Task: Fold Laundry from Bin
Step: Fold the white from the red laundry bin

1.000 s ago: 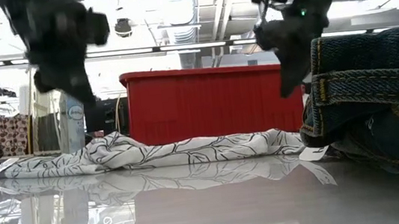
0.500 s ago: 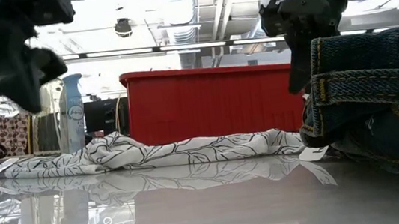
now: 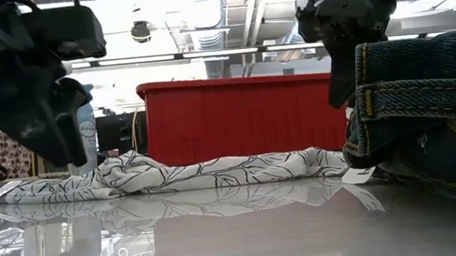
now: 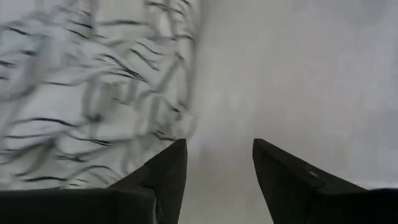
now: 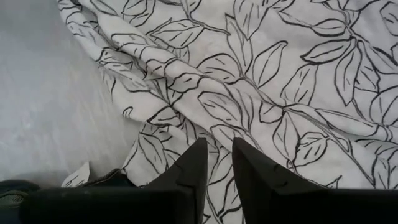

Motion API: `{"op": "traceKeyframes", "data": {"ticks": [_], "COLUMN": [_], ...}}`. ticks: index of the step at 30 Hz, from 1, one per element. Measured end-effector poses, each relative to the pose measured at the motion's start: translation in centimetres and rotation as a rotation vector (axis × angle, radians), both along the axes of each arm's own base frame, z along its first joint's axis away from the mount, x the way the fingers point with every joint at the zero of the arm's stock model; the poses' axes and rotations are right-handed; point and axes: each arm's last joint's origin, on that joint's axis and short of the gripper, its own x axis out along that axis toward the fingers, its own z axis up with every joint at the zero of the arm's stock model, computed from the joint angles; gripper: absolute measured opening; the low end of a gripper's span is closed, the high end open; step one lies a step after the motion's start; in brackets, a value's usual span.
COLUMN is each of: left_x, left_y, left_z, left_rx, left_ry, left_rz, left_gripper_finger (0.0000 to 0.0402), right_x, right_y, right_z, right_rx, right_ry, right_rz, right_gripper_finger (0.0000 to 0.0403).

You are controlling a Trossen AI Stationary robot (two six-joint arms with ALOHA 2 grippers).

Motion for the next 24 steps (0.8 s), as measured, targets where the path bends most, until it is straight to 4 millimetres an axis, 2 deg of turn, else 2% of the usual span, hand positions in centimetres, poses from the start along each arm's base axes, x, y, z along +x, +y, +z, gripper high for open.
{"op": "traceKeyframes", "data": {"ticks": [11,17,24], "left_x": [0.5,-0.2,-0.5], "left_y": [0.5,1.5,1.6], "left_z": [-0.7,-2.2,-2.9], "left_rx": [0.153,0.104,0.08], "left_ry": [-0.029,0.023,0.021], "left_rz": [0.026,0.058,0.036], "left_gripper_finger": [0.0178,0.0178,0.0178], "right_x": [0.0,0.0,0.0], "right_y": [-0.5,-0.5,-0.4], "right_z": [0.0,0.0,0.0], "right_rx": [0.002,0.003,0.005], "right_ry": [0.001,0.004,0.004], "right_rz": [-0.024,-0.023,-0.021], "right_gripper_finger": [0.0102,0.0102,0.0102]}}
